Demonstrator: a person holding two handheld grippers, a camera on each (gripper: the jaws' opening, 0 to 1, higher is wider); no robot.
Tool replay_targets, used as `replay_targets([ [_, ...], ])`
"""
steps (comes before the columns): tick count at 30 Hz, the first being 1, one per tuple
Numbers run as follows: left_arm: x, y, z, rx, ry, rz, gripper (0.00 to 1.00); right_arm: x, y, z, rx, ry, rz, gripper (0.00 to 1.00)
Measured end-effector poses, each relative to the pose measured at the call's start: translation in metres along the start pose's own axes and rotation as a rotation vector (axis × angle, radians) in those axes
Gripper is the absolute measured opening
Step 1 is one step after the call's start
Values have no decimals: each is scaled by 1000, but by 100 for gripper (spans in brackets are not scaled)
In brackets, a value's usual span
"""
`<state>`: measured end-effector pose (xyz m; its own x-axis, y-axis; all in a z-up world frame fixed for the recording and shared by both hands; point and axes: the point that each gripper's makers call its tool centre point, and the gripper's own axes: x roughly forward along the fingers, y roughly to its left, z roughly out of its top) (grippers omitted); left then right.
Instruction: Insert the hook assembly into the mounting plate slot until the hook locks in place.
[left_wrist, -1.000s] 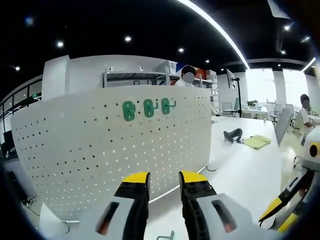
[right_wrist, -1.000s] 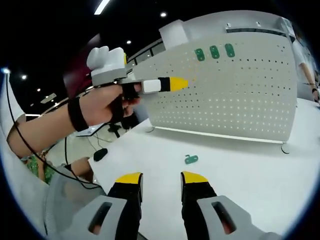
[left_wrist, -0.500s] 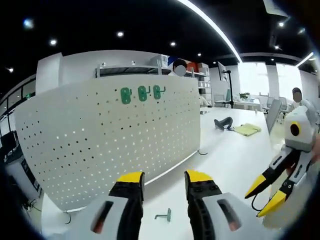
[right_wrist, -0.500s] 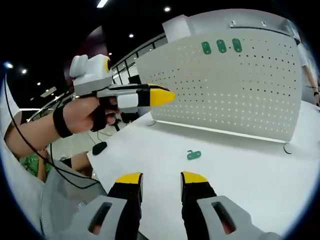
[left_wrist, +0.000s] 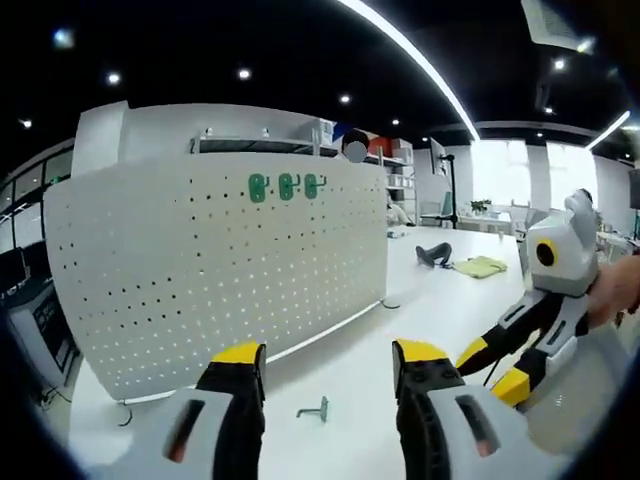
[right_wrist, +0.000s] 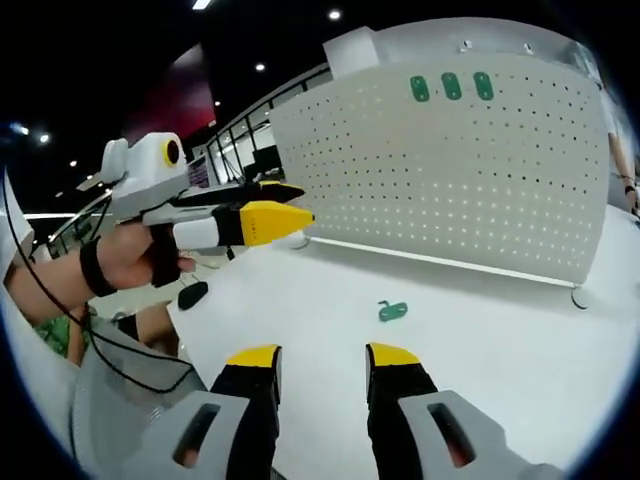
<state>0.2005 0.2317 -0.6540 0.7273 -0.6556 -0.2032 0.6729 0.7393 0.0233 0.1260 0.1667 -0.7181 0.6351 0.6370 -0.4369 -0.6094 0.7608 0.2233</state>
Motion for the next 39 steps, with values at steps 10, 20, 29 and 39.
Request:
replay_targets([
  [10, -22, -2, -22, -27, 33, 6, 55, 14, -6, 1, 1, 14, -17, 33],
  [20, -32, -1, -29, 4, 47, -27, 65, 30, -16, 0, 15, 34, -40, 32],
  [29, -37, 1, -31, 36, 59, -50, 66, 47, -26, 2, 26, 40, -66, 32],
  [39, -37, 5, -31, 33, 52, -61, 65, 67, -38, -3, 42, 69, -97, 28],
])
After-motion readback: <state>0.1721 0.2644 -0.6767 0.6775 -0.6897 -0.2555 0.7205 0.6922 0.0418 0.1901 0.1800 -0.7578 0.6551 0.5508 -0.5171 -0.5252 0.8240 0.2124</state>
